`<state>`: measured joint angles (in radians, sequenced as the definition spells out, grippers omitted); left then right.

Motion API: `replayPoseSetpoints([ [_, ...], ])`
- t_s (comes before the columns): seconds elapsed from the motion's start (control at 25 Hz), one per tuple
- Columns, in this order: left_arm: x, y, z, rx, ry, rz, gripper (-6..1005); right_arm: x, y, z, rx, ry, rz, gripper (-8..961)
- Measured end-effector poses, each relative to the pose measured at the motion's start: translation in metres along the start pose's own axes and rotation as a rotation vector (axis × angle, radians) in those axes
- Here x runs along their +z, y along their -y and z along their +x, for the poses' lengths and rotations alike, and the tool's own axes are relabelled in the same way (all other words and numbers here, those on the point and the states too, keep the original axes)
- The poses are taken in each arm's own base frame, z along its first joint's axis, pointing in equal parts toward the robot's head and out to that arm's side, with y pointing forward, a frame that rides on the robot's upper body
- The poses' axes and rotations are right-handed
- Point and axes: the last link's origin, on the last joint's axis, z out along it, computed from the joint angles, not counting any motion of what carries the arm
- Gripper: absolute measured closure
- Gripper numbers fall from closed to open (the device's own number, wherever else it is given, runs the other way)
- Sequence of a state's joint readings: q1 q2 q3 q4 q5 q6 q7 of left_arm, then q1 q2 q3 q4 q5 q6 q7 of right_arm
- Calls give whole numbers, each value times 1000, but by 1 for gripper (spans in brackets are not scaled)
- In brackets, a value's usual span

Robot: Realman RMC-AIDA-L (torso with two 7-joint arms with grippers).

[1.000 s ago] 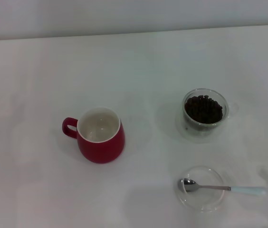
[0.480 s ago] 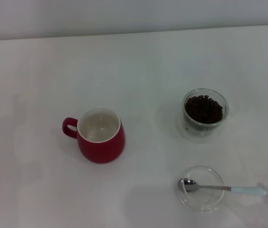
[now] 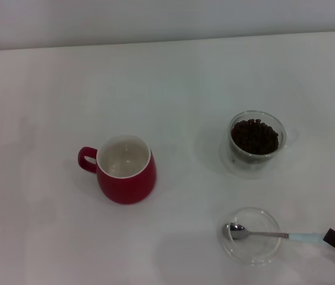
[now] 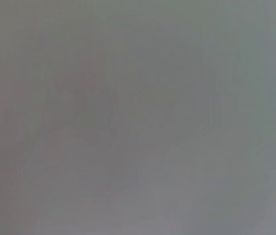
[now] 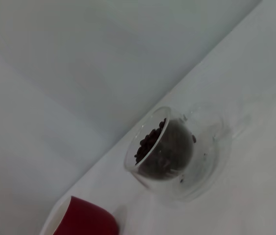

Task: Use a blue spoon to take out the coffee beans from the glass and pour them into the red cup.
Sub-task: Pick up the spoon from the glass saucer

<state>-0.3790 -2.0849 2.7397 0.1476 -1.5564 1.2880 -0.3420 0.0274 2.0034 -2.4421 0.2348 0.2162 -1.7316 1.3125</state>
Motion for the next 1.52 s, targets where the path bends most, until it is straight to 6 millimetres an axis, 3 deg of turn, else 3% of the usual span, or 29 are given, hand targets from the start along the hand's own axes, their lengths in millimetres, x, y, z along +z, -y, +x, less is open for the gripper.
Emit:
replayPoseSetpoints([
  [1.04,2,-1,-1,-3,6,3,221,22,-3,-2,20,-73,-48,174],
  [1.36,2,1,-1,1,13,6,222,23,-3,-2,41,-79,-48,288],
  [1.52,3,0,-1,2,13,5,222,24,-1,-1,40,-92,-40,446],
])
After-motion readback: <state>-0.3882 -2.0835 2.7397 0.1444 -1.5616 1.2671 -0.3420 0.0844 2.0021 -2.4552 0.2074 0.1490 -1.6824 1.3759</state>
